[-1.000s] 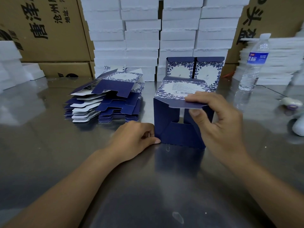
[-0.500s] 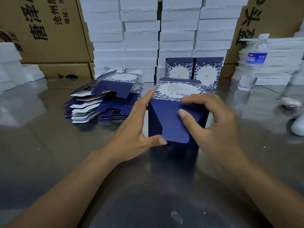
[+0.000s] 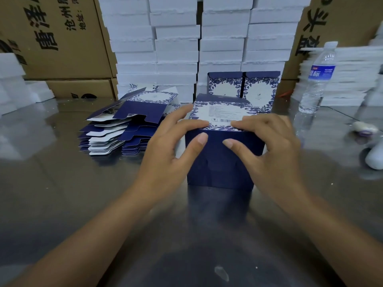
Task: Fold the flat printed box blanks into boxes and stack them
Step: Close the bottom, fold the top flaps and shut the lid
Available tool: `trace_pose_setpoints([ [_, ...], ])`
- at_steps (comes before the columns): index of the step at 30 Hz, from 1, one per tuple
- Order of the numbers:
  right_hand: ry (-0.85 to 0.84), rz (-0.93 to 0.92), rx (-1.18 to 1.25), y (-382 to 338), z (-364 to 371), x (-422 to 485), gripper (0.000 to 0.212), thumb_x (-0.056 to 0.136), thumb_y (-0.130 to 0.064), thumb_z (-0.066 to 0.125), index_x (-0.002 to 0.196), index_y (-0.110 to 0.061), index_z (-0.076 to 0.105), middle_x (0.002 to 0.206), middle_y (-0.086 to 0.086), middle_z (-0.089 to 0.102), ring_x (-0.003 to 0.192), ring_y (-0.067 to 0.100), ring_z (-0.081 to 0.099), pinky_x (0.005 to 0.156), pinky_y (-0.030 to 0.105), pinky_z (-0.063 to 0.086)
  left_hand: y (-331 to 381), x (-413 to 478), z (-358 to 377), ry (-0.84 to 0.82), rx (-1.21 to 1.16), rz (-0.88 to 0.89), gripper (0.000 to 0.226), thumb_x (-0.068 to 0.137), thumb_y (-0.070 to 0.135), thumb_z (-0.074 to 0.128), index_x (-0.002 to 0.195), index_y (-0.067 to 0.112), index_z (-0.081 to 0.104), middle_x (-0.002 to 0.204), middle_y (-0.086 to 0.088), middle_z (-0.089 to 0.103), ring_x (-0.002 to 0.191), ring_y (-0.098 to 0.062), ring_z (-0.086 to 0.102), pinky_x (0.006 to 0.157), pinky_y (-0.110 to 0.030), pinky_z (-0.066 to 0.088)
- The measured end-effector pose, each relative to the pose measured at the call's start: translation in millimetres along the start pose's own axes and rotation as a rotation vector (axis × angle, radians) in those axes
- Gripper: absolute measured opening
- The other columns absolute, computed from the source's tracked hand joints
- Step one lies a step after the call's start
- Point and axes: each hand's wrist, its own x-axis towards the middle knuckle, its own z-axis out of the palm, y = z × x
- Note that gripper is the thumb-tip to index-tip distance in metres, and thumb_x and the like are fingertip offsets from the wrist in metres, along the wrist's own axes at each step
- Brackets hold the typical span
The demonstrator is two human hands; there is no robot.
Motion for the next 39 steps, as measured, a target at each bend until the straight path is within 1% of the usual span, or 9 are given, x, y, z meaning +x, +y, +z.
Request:
trace_pose_setpoints([
  [3,-0.03,-0.053,0.024,-5,1,-2,0.033,0.08,-0.037,0.068,0.103,-0.013,0.071,0.095,-0.002,0.061,0.094,0.019,0.052,0.086,0.015,0.038,9,-1,5,0.054,-0.024,0.02,0.019,0.087,0.028,0.058,0.104,0.026,0.066,0.12,0.01,0.058,0.12,-0.005,0.051,0.102,-0.02,0.037],
  [7,-0.012,-0.028,0.119,-13,1,-2,0.023,0.086,-0.031,0.061,0.098,-0.017,0.073,0.094,0.001,0.064,0.095,0.02,0.054,0.085,0.02,0.041,11,0,4,0.137,0.052,0.116,0.012,0.084,0.021,0.065,0.093,0.014,0.069,0.096,0.011,0.061,0.099,-0.013,0.058,0.09,-0.026,0.044],
  [12,-0.043,0.015,0.261,-19,4,-3,0.015,0.087,-0.026,0.063,0.095,-0.018,0.072,0.095,0.0,0.064,0.1,0.018,0.056,0.09,0.022,0.041,13,1,4,0.137,0.026,0.123,0.005,0.085,0.024,0.065,0.089,0.025,0.064,0.091,0.015,0.059,0.094,-0.011,0.056,0.086,-0.023,0.044],
  [16,-0.021,0.034,0.315,-21,5,-3,0.012,0.082,-0.021,0.068,0.093,-0.026,0.067,0.092,-0.006,0.062,0.096,0.017,0.059,0.087,0.021,0.043,14,1,5,0.131,0.024,0.117,0.005,0.085,0.02,0.064,0.089,0.019,0.067,0.089,0.014,0.059,0.093,-0.011,0.056,0.086,-0.027,0.044],
  [21,-0.014,0.035,0.306,-21,6,-2,0.009,0.082,-0.018,0.067,0.09,-0.022,0.069,0.089,-0.004,0.063,0.092,0.019,0.058,0.084,0.022,0.043,14,1,6,0.135,0.017,0.113,0.008,0.086,0.018,0.063,0.088,0.014,0.068,0.088,0.015,0.058,0.091,-0.014,0.056,0.084,-0.036,0.045],
  [25,-0.026,0.042,0.292,-20,7,-2,0.007,0.082,-0.016,0.066,0.087,-0.015,0.072,0.087,-0.002,0.062,0.091,0.022,0.058,0.082,0.025,0.044,13,2,5,0.121,0.028,0.111,0.009,0.085,0.018,0.063,0.087,0.012,0.069,0.087,0.015,0.059,0.09,-0.012,0.057,0.084,-0.03,0.045],
  [29,-0.035,0.03,0.302,-19,5,-1,0.01,0.083,-0.018,0.065,0.09,-0.025,0.066,0.088,-0.003,0.062,0.091,0.021,0.059,0.083,0.027,0.045,10,5,-6,0.029,-0.069,0.05,0.008,0.085,0.018,0.062,0.09,0.018,0.067,0.094,0.009,0.068,0.097,-0.002,0.062,0.087,-0.013,0.044],
  [35,-0.044,0.037,0.334,-17,4,2,0.01,0.082,-0.019,0.066,0.09,-0.025,0.066,0.087,-0.003,0.062,0.09,0.018,0.06,0.082,0.024,0.045,9,8,-10,-0.007,-0.091,0.021,0.007,0.084,0.019,0.06,0.082,0.026,0.061,0.094,0.009,0.068,0.099,0.004,0.061,0.087,-0.011,0.042],
  [39,-0.068,0.033,0.325,-16,2,4,0.01,0.081,-0.021,0.067,0.089,-0.026,0.067,0.086,-0.005,0.062,0.09,0.016,0.06,0.082,0.023,0.045,7,7,-10,-0.003,-0.088,0.038,0.005,0.084,0.019,0.061,0.083,0.023,0.063,0.094,0.013,0.067,0.1,0.006,0.06,0.088,-0.01,0.042],
])
